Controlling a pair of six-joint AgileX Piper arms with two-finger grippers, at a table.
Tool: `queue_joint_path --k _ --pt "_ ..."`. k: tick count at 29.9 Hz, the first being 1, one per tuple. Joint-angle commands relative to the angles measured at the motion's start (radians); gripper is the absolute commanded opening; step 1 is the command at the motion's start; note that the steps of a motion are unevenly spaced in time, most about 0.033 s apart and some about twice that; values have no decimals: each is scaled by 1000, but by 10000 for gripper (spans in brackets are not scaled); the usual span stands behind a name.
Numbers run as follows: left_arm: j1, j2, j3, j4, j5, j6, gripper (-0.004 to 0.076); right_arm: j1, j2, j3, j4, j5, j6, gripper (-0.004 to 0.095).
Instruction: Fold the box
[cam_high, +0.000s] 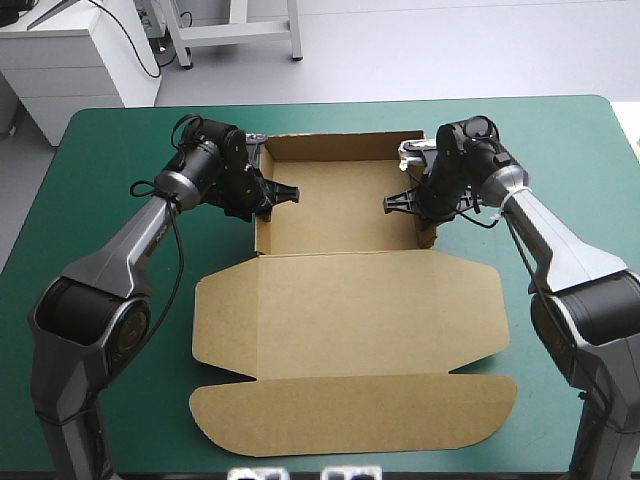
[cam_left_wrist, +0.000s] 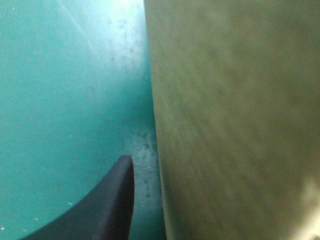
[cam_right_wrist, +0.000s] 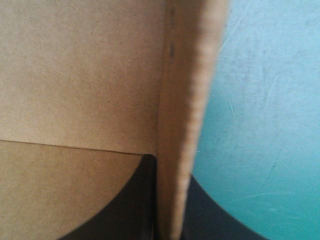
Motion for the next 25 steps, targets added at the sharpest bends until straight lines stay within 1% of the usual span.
queue_joint_path --k 1,7,11,16,25 --pt "-6 -52 -24 44 36 37 -8 -12 -47 -23 0 -16 -33 -14" --pt "-6 -38 -24 40 43 39 -8 -12 -43 -23 0 -6 -33 -14" --pt "-6 4 -24 11 76 39 -8 -12 -43 -23 -9 -2 -33 -14" --pt "-6 31 -24 -33 75 39 -8 -12 -43 -23 -12 0 -51 -14" --pt "-6 31 -24 5 66 48 -8 -12 -43 -23 -36 -45 -46 -13"
